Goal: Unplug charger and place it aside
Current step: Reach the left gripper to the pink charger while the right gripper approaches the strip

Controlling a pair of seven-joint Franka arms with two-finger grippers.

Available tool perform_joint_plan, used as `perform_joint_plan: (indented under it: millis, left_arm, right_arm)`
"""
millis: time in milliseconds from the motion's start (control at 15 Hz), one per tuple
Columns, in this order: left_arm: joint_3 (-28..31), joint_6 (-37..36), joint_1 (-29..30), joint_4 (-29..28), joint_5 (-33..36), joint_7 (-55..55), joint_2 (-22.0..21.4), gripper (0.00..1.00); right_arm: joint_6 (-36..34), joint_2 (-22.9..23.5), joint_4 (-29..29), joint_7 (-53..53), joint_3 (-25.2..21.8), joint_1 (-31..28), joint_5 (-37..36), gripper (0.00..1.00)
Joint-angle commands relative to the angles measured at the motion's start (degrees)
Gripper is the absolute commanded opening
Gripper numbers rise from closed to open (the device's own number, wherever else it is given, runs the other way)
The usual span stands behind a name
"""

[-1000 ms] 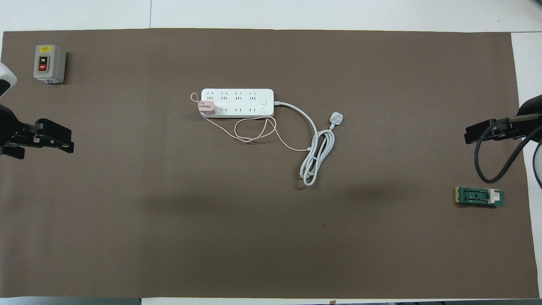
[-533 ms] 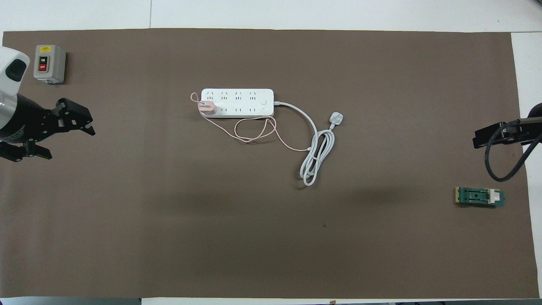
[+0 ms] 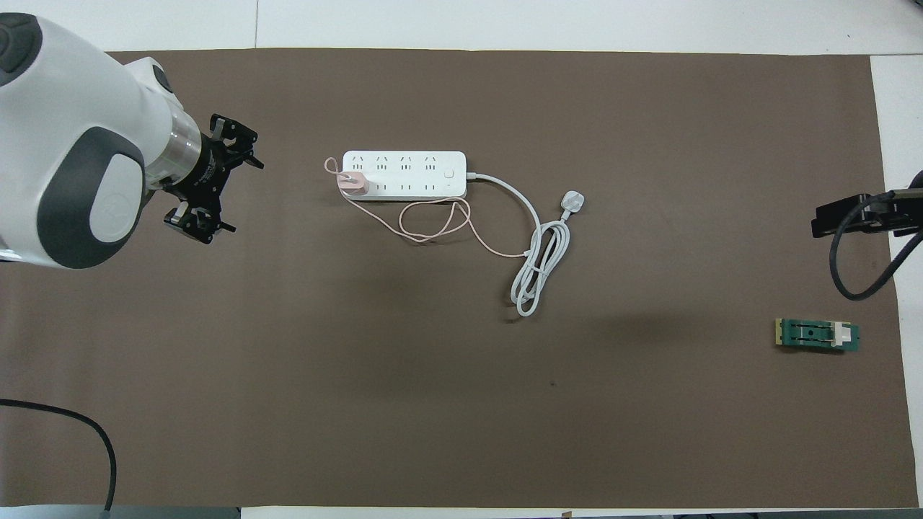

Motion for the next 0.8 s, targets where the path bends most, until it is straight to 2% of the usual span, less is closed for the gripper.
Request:
perform_joint_plan:
  millis: [0, 200, 333, 600, 733]
  left_arm:
    - [0.5, 1.4, -2.5, 4.8, 0.0, -8.3, 5.8, 1.0]
    - [0.6, 1.7, -5.4, 10.3, 1.1, -15.7, 13.5, 1.0]
    - [0.6, 4.1, -6.8, 12.6, 2.4, -19.5, 17.3, 1.0]
    - [0.7, 8.0, -7.1, 12.8, 2.4, -20.9, 20.0, 1.0]
    - [0.7, 10.1, -8.0, 12.4, 3.4, -21.7, 20.5, 1.0]
  right_arm:
    - [1.1, -1.0, -1.8, 13.7, 0.5, 0.0, -0.5, 1.0]
    - [3.8, -1.7, -6.0, 24.5, 0.7, 0.3, 1.1, 1.0]
    - [8.0, -0.8, -8.1, 39.9, 1.2, 2.6, 2.4, 1.0]
    - [12.8, 3.2, -7.5, 69.4, 1.1, 10.8, 5.3, 1.0]
    - [15.6, 5.7, -5.8, 74.9, 1.1, 11.8, 9.6, 1.0]
